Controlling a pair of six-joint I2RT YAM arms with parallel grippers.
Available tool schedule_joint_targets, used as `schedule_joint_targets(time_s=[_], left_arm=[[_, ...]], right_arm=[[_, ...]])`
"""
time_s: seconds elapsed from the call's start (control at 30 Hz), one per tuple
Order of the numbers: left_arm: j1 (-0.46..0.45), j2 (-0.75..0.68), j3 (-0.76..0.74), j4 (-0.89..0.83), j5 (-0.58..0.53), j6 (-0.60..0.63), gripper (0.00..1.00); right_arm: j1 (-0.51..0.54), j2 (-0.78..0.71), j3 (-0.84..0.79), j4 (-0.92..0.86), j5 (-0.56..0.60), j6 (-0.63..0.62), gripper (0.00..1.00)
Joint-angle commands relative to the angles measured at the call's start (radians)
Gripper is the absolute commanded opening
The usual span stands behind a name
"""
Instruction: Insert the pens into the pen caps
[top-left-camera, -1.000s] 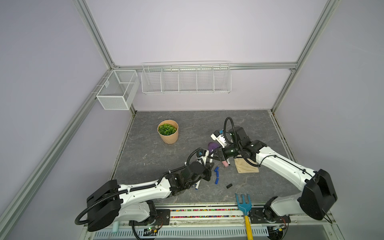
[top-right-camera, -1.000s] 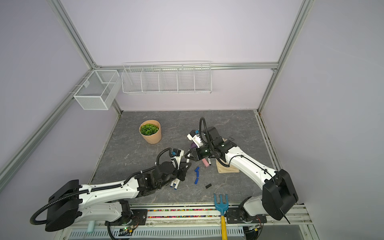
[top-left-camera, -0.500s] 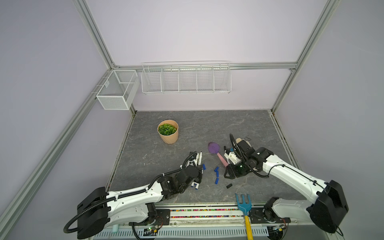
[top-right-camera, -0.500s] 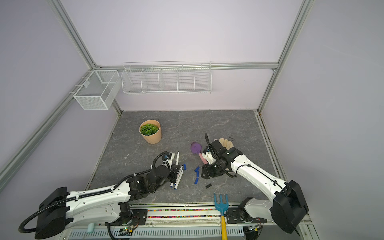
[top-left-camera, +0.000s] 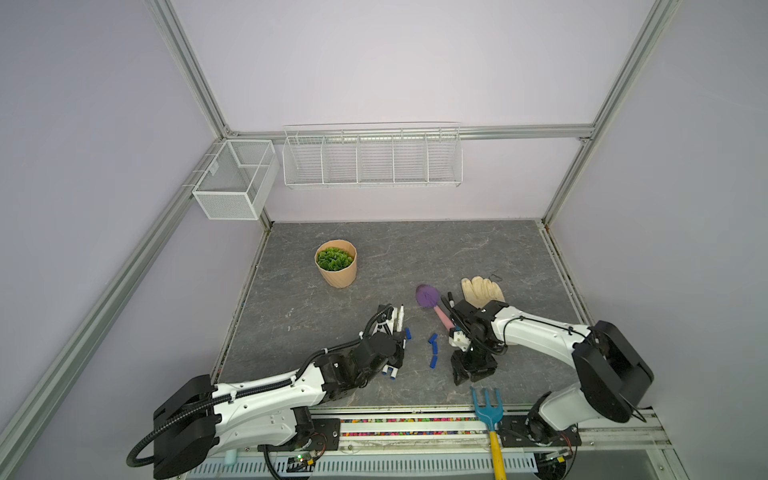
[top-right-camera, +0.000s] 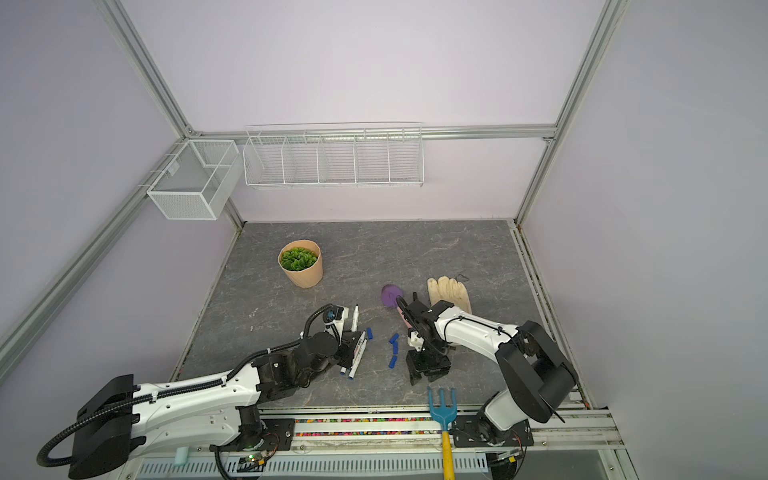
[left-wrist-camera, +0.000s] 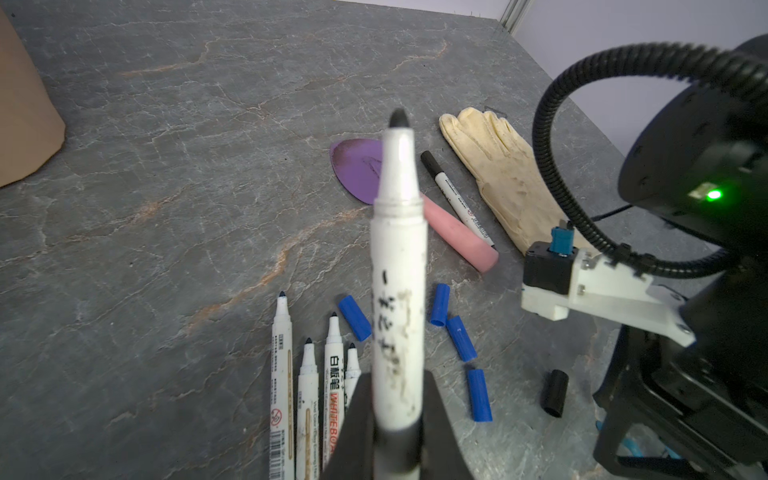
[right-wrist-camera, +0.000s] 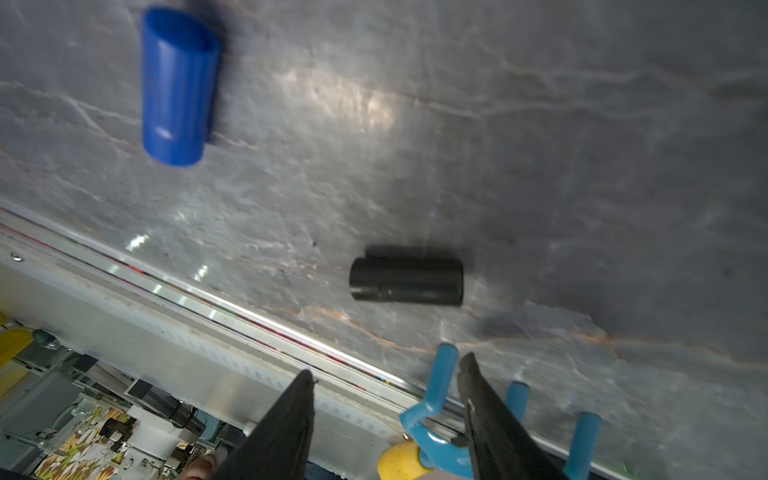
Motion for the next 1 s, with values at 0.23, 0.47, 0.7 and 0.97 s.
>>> schedule_joint_targets(time_s=[0.23, 0.47, 0.7, 0.97], left_arm=[[0.001, -0.119, -0.052, -0.051, -0.029, -0.031, 0.00], [0.002, -0.135, -0.069, -0.044, -0.032, -0.055, 0.00], [0.002, -0.110, -0.056, -0.033, -0.016, -0.054, 0.00], [0.001, -0.093, -0.038, -0.035, 0.001, -0.044, 0.00]], right_arm=[[0.005, 0.157, 0.094, 0.091, -0.057, -0.036, 0.54], [0.007, 0.202, 0.155, 0.076, 0.030, -0.041, 0.55], [0.006, 0.207, 0.165, 0.091, 0.125, -0.019, 0.49], [0.006, 0.204, 0.160, 0.104, 0.174, -0.016, 0.34]])
